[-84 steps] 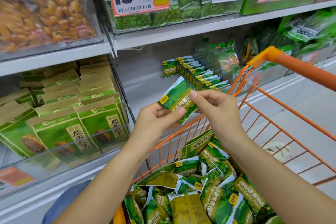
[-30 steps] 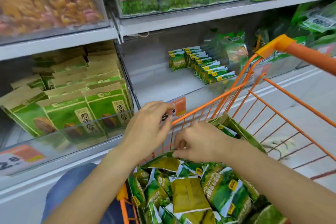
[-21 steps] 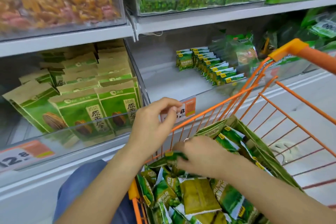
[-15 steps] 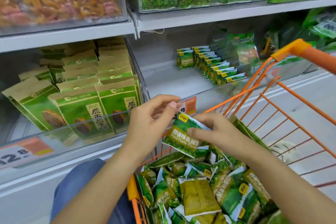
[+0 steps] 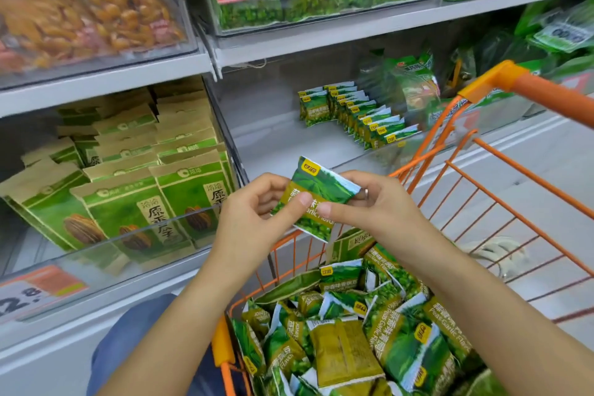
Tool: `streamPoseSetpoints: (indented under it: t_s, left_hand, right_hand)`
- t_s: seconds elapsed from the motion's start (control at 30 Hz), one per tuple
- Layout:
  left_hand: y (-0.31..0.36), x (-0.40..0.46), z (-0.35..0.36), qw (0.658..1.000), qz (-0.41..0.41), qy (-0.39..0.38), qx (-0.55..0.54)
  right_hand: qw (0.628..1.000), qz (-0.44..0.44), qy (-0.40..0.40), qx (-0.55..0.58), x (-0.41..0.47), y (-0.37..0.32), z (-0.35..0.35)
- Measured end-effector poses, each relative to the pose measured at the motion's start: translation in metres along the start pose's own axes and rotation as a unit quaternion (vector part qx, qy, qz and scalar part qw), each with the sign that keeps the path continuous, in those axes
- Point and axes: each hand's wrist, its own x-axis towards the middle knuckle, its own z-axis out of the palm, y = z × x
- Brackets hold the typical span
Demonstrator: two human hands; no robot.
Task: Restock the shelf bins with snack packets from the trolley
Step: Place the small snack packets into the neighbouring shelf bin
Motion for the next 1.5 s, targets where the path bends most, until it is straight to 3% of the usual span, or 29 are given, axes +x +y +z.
streamPoseSetpoints:
  t_s: [0.13, 0.23, 0.33, 0.47, 0.67, 0.73, 0.9, 1.2, 1.37, 1.5]
  left_hand:
    - [0.019, 0.012, 0.002, 0.995, 0.004, -0.097, 0.013]
    - [0.034, 0.040, 0.009, 0.996, 0.019, -0.068, 0.053]
    - [0.036, 0.076, 0.024, 1.000, -0.019, -0.009, 0.008]
    - [-0.001, 0.140, 0.047, 0.994, -0.101, 0.049, 0.000]
    - [-0.072, 0.234, 0.061, 0.956, -0.210, 0.048, 0.200]
    - [-0.085, 0.260, 0.064, 0.947, -0.225, 0.058, 0.221]
    - [-0.081, 0.277, 0.084, 0.936, -0.186, 0.116, 0.274]
    - [-0.103, 0.271, 0.102, 0.938, -0.131, 0.122, 0.296]
    - [-0.098, 0.265, 0.098, 0.957, -0.171, 0.128, 0.196]
    - [-0.056, 0.258, 0.093, 0.950, -0.196, 0.162, 0.183]
  right_hand:
    - [0.999, 0.013, -0.027, -0.041, 0.006, -0.009, -0.012]
    - [0.985, -0.040, 0.042, -0.163, 0.022, -0.017, -0.027]
    - [0.897, -0.093, 0.102, -0.420, 0.037, -0.009, -0.049]
    - [0.840, -0.105, 0.062, -0.529, 0.047, 0.027, -0.067]
    - [0.831, -0.145, 0.063, -0.534, 0.051, 0.039, -0.070]
    - [0.815, -0.165, 0.088, -0.548, 0.053, 0.042, -0.070]
    - [0.814, -0.183, 0.096, -0.543, 0.056, 0.043, -0.069]
    - [0.809, -0.197, 0.105, -0.544, 0.058, 0.043, -0.066]
    - [0.804, -0.197, 0.095, -0.553, 0.059, 0.043, -0.067]
    - [0.829, -0.136, 0.041, -0.541, 0.055, 0.035, -0.071]
